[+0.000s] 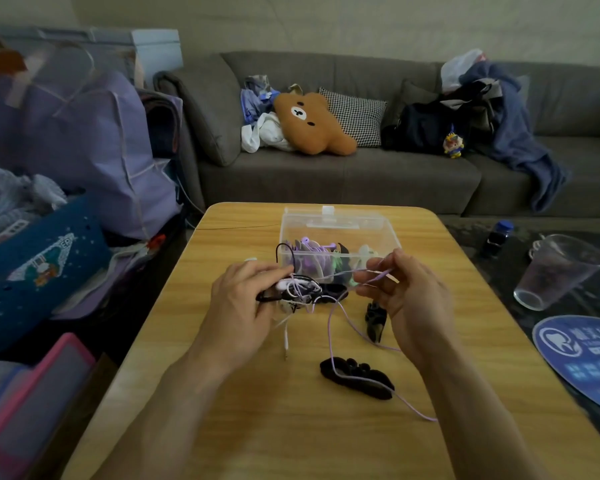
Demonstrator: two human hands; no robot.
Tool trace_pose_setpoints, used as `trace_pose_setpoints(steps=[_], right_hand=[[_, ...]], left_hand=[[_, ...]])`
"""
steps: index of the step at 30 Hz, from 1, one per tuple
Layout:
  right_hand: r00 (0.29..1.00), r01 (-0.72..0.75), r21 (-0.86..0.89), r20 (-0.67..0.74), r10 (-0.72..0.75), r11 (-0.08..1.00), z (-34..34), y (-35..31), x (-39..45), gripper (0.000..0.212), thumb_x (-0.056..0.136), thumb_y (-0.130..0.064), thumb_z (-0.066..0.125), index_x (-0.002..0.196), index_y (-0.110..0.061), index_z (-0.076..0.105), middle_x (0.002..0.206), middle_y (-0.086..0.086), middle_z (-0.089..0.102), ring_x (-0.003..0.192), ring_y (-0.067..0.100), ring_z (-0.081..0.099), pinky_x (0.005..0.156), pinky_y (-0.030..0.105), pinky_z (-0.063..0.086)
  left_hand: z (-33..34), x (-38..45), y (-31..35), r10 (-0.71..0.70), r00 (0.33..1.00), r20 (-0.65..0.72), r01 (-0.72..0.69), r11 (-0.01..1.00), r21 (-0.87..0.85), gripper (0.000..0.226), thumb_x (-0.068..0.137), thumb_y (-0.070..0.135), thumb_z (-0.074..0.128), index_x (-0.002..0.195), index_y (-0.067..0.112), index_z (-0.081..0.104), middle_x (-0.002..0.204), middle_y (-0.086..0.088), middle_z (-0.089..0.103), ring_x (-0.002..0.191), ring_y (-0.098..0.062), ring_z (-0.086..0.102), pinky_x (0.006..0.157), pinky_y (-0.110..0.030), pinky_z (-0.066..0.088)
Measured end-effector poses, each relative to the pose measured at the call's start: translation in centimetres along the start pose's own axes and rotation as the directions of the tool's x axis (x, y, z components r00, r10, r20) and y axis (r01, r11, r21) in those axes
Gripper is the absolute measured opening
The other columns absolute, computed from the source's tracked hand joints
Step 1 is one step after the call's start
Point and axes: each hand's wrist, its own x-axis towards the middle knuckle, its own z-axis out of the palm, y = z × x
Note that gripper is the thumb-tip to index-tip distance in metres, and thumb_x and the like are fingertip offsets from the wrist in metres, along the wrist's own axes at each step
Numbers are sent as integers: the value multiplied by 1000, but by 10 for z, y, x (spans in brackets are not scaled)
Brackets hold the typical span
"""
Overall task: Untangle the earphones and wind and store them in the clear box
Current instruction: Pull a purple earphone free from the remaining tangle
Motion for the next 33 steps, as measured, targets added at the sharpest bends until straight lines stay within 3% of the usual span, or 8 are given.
trace_pose_setpoints(steps=[5, 9, 12, 19, 22, 26, 28, 33], right_hand=[[966, -63, -123, 241, 91, 990, 6, 2, -6, 35, 106, -20, 40, 88, 1, 62, 87, 17, 73, 90, 38, 71, 75, 43, 60], [929, -66, -151, 352, 116, 986, 7, 3, -8, 31, 93, -25, 51, 97, 4, 61, 99, 20, 73, 95, 38, 72, 80, 41, 62], [924, -8, -156, 378, 67, 988, 3, 1, -7, 30, 96, -23, 49, 96, 4, 62, 105, 22, 73, 101, 39, 71, 85, 43, 61], [959, 26, -88, 284, 0, 996, -4, -4, -2, 28, 98, -24, 49, 91, -1, 63, 102, 19, 73, 94, 37, 73, 75, 36, 61], [979, 27, -76, 205, -11, 997, -5, -6, -2, 30, 102, -23, 46, 89, -4, 64, 100, 17, 73, 85, 30, 73, 70, 33, 60], [989, 33, -72, 147, -22, 997, -2, -1, -2, 32, 103, -23, 45, 89, -2, 65, 94, 12, 75, 84, 27, 73, 75, 35, 60], [991, 31, -62, 133, -23, 998, 1, 4, -1, 33, 105, -22, 45, 89, -1, 64, 93, 11, 75, 84, 28, 73, 77, 36, 61], [976, 29, -30, 217, -22, 999, 6, 5, -3, 32, 105, -19, 42, 91, 1, 62, 92, 15, 73, 85, 28, 72, 76, 35, 61]], left_hand=[[0, -10, 19, 30, 954, 297, -52, 996, 69, 91, 73, 39, 67, 152, 44, 22, 154, 16, 20, 146, -3, 2, 122, -49, 0], [10, -12, 40, 30, 977, 209, -15, 997, -72, 64, 76, 72, 57, 130, 37, 52, 119, 31, 41, 118, 36, 4, 121, -48, 12], [14, -12, 41, -43, 981, 188, 54, 997, -51, 70, 72, 83, 53, 121, 33, 63, 112, 22, 50, 102, 45, -1, 121, -44, 15], [18, -6, 28, 89, 991, -100, -94, 994, -47, 34, 86, 44, 69, 111, 21, 75, 101, 20, 66, 99, 4, 55, 97, -49, 48], [11, -3, 27, 147, 972, -184, -156, 987, -33, 23, 82, 27, 73, 104, 21, 77, 98, 23, 67, 91, 9, 59, 99, -43, 46], [4, -4, 27, 138, 981, -136, -150, 985, -81, 19, 82, 14, 78, 100, 20, 75, 98, 32, 61, 98, 22, 53, 102, -49, 46], [2, -5, 27, 90, 993, -72, -99, 988, -123, 21, 83, 9, 76, 99, 21, 71, 99, 28, 64, 105, 14, 56, 102, -52, 47], [-3, -7, 24, -74, 985, 155, 108, 968, -227, 22, 77, 44, 58, 96, 33, 62, 103, 14, 68, 105, -9, 62, 91, -43, 54]])
